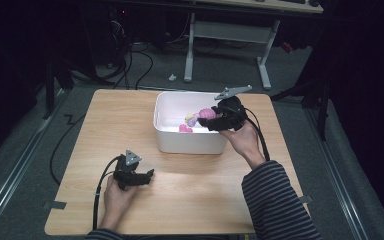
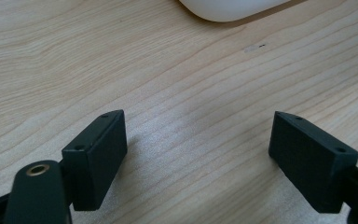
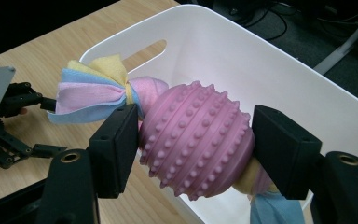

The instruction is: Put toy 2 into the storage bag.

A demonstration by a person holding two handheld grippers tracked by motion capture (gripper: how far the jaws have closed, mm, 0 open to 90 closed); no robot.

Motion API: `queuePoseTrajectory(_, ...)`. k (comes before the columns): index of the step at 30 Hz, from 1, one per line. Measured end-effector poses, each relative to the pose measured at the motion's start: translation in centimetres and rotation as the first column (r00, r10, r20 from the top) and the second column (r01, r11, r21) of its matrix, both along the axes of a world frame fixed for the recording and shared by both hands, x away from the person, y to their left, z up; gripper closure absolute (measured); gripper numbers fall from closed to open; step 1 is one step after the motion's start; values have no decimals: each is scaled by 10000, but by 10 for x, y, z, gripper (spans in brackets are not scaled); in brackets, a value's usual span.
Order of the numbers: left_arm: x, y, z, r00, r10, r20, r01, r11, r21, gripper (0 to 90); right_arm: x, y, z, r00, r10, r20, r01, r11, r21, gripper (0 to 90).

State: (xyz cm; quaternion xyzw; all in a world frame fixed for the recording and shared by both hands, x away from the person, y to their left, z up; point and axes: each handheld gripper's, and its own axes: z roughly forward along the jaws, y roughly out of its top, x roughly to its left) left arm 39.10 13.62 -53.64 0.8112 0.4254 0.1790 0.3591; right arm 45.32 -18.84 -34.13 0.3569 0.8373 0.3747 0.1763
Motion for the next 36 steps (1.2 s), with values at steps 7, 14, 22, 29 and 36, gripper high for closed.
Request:
queuePoseTrajectory(7,0,0,0,10000,-3,-3,3,10000,4,194,9,6,-8,9996,-55,-277,52,9999,-104,340)
queuePoseTrajectory(14,0,0,0,10000,5,2,-5,10000,-3,194,12,12,-13,9982,-52,-591,37,9997,-259,339)
queuePoseTrajectory(22,0,0,0,10000,-17,-6,17,10000,32,194,14,19,-20,9967,60,-808,-95,9990,-441,339)
queuePoseTrajectory(29,0,0,0,10000,-2,-1,2,10000,12,194,16,23,-24,9946,101,-1037,-161,9982,-570,338)
queuePoseTrajectory(36,0,0,0,10000,10,4,-10,10000,-4,194,18,23,-25,9939,106,-1102,-165,9985,-528,336)
